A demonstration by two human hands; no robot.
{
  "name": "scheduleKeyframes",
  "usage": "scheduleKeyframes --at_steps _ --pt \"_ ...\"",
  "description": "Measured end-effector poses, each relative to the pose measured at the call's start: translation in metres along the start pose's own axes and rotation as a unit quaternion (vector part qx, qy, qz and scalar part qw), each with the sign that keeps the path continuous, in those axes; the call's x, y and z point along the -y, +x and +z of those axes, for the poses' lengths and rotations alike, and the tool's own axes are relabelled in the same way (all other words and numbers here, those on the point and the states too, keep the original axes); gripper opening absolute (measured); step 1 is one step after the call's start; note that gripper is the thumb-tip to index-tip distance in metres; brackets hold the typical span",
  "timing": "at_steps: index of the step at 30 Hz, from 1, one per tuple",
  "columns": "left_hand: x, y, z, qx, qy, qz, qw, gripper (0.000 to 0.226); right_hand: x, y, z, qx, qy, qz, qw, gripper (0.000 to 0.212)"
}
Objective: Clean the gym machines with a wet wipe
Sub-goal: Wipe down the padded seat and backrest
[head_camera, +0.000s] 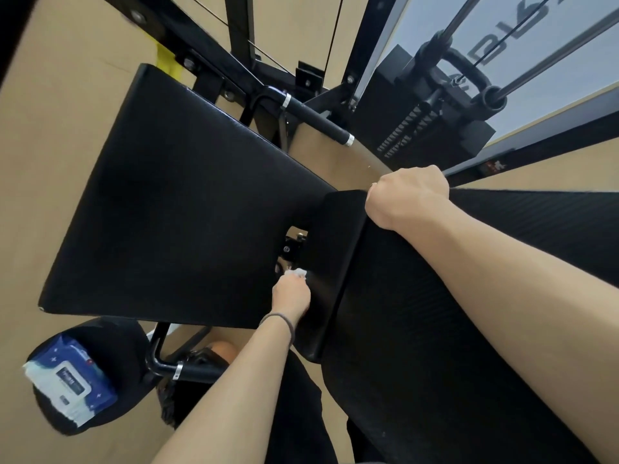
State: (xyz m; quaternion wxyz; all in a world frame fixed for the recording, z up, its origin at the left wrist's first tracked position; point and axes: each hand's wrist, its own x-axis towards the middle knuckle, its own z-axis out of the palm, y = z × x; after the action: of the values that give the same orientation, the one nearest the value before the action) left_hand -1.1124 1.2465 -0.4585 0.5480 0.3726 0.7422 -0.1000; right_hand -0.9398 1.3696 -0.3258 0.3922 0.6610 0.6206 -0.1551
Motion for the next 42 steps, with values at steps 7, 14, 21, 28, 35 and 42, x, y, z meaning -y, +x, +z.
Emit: scheduleKeyframes --at_steps 7,14,21,28,35,42 --pt "-0.047 -0.043 -0.022 0.054 -0.106 0.266 0.957 0.031 0.002 0.001 -0.003 0.018 0.006 0.003 1.0 0.034" --pt "-0.049 -0.037 -0.068 0.054 -0.113 0.271 0.954 0.026 0.024 0.004 -0.018 0.011 0.275 -0.051 0.96 0.038" --pt "-0.111 -0.003 -0.132 -0.046 -0.062 0.298 0.952 0.029 0.047 0.018 -0.037 0.012 0.462 -0.036 0.886 0.031" --pt "-0.184 0.078 -0.136 -0.163 0.142 0.381 0.899 0.017 0.023 0.104 -0.015 0.048 0.584 0.106 0.803 0.034" --pt "-0.256 0.169 -0.144 -0.331 0.432 0.488 0.682 0.037 0.027 0.184 0.006 0.012 0.664 0.184 0.725 0.037" --pt "-0.25 0.215 -0.157 -0.174 0.499 0.535 0.659 0.026 0.042 0.231 -0.002 -0.005 0.677 0.22 0.703 0.039"
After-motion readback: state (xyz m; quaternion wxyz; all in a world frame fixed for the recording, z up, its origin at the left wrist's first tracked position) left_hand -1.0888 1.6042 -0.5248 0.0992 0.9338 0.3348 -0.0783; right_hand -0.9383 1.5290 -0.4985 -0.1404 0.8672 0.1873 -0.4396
